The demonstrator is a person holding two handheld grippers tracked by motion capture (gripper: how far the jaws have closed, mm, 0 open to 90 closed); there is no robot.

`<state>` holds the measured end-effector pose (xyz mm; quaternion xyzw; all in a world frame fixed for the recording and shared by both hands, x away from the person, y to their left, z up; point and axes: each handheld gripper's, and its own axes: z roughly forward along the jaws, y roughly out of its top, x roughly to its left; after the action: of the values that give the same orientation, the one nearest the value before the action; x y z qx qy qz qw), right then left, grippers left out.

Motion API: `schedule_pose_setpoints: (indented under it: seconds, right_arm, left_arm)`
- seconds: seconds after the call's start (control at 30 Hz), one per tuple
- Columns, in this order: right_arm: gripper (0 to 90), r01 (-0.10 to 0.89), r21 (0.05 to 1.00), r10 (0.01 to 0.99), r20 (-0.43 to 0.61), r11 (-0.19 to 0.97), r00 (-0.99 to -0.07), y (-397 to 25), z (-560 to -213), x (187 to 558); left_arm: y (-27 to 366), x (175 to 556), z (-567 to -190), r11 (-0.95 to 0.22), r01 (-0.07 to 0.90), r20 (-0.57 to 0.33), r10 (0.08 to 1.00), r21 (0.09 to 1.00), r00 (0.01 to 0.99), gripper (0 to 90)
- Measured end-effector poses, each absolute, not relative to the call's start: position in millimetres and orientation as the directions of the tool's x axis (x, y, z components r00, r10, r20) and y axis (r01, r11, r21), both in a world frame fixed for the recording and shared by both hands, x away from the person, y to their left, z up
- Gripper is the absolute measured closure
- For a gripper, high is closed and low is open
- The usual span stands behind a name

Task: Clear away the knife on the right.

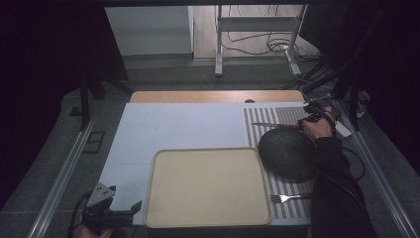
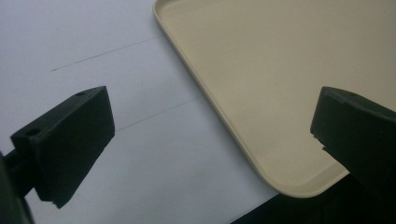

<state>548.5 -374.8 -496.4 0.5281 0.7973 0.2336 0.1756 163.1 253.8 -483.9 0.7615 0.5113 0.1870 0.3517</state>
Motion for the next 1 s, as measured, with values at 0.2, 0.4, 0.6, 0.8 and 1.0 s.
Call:
schedule_pose_setpoints:
  seconds: [0.2, 0.4, 0.6, 0.8, 1.0]
  right_arm:
    - [90.0, 0.779, 0.541, 0.926, 0.001, 0.317, -0.377, -381.5, -495.1, 538.2]
    - [90.0, 0.793, 0.517, 0.925, 0.011, 0.32, -0.38, -382.9, -493.5, 531.0]
    - [87.0, 0.78, 0.548, 0.926, 0.025, 0.303, -0.377, -382.7, -487.4, 531.7]
    - [62.7, 0.76, 0.583, 0.924, 0.04, 0.288, -0.381, -374.3, -475.1, 531.7]
    - [39.6, 0.742, 0.6, 0.919, 0.03, 0.298, -0.393, -360.8, -470.1, 534.0]
  left_arm:
    - [253.3, 163.1, -483.9, -0.232, 0.647, -0.073, 0.91, 0.726, 0.409, 0.0]
    - [252.5, 163.6, -483.8, -0.238, 0.647, -0.069, 0.909, 0.725, 0.412, 0.0]
    - [252.5, 163.7, -483.8, -0.238, 0.647, -0.069, 0.909, 0.724, 0.412, 0.0]
    - [252.3, 163.5, -483.8, -0.241, 0.646, -0.067, 0.908, 0.724, 0.413, 0.0]
    - [252.0, 163.6, -483.8, -0.241, 0.647, -0.068, 0.908, 0.723, 0.414, 0.0]
